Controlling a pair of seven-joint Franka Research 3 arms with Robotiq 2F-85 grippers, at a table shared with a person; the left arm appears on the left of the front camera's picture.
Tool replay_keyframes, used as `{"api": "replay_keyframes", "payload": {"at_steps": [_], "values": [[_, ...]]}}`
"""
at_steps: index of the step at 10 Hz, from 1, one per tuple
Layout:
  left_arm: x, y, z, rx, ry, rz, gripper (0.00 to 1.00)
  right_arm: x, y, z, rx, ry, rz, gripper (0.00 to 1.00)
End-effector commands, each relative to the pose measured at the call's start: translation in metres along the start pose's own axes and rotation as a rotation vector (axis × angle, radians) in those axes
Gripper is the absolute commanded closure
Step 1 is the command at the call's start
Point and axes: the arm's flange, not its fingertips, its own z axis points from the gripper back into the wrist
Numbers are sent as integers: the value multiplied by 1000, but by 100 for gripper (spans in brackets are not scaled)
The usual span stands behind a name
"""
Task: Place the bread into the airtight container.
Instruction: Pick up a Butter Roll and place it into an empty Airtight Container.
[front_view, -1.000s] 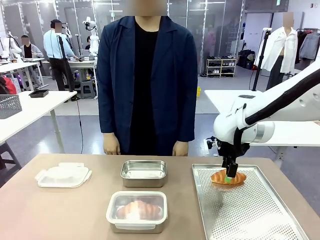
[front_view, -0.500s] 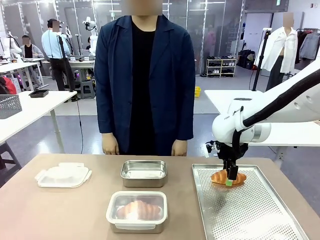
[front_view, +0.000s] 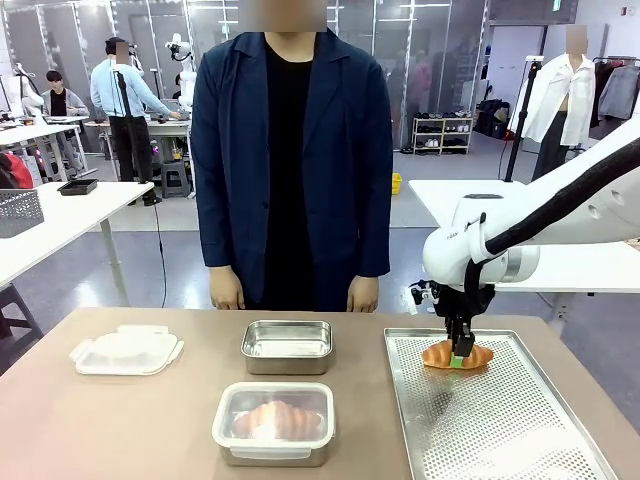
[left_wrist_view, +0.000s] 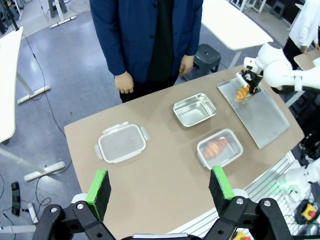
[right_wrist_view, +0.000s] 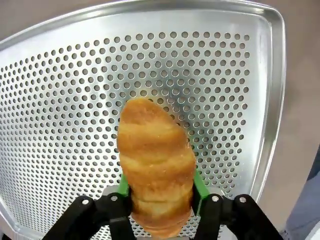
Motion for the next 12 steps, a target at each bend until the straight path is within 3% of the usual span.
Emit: {"api": "replay_keyframes", "payload": {"at_steps": [1, 6, 12], "values": [[1, 0, 2, -3, 11, -14, 0, 9, 6, 19, -14, -2, -56, 56], [1, 0, 2, -3, 11, -14, 0, 77, 24, 117, -88, 53, -65, 56], [1, 0, 2, -3, 11, -14, 0, 263, 36, 127, -122, 53, -47, 56]]}}
